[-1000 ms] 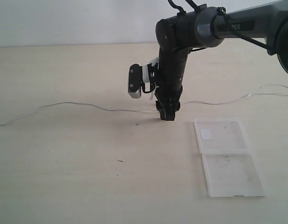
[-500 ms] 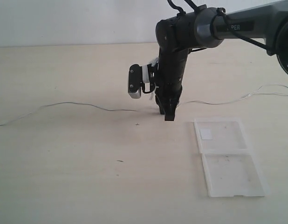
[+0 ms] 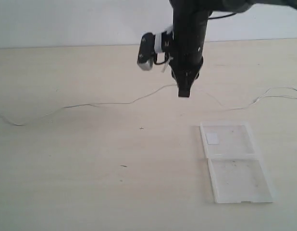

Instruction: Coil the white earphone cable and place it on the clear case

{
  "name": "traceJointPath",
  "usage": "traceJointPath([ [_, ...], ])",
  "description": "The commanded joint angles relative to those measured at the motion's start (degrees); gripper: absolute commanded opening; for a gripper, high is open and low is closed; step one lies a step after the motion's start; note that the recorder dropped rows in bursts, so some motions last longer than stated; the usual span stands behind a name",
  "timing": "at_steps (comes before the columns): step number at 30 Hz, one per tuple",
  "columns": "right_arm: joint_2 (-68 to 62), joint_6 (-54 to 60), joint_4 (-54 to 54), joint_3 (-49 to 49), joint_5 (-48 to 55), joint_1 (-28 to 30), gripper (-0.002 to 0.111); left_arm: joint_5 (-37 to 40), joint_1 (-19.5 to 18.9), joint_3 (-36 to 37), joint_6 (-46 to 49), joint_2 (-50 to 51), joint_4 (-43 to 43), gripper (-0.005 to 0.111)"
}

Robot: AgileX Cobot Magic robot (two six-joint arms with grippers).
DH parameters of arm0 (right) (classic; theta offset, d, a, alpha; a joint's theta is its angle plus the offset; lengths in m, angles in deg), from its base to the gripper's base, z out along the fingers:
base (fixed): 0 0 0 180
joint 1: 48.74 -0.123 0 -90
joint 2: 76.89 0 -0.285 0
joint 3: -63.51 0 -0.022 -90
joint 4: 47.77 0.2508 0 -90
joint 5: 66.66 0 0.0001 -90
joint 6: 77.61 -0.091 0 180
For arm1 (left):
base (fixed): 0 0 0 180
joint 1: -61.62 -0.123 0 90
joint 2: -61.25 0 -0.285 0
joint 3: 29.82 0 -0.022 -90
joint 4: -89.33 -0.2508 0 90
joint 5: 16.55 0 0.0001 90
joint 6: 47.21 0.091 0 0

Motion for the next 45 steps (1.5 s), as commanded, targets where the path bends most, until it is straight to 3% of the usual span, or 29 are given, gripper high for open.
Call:
traceJointPath([
  [1, 5.6, -4.8, -0.4, 5.1, 2.2, -0.1, 0.0, -0.3, 0.0, 0.2, 0.1, -0.3, 0.6, 0.0],
  [6, 11.1, -7.4, 0.3, 7.6, 2.2, -0.1, 0.0, -0.3, 0.0, 0.2, 0.1, -0.3, 0.6, 0.0],
  [12, 17.7, -8.3, 8.4, 7.6, 2.2, -0.1, 0.0, -0.3, 0.0, 0.2, 0.2, -0.3, 0.6, 0.0],
  [21, 26.5, -14.3, 9.0, 7.6, 1.7, -0.1, 0.0, -0.3, 0.0, 0.2, 0.1, -0.3, 0.6, 0.0],
  [27, 31.9, -15.4, 17.0, 7.6, -2.2, -0.1, 0.0, -0.3, 0.0, 0.2, 0.3, -0.3, 0.6, 0.0],
  [33, 34.8, -18.7, 19.0, 7.6, -9.2, -0.1, 0.0, -0.3, 0.0, 0.2, 0.1, -0.3, 0.6, 0.0],
  [45, 34.8, -21.4, 19.6, 12.2, -10.3, -0.1, 0.0, -0.3, 0.0, 0.2, 0.2, -0.3, 0.6, 0.0],
])
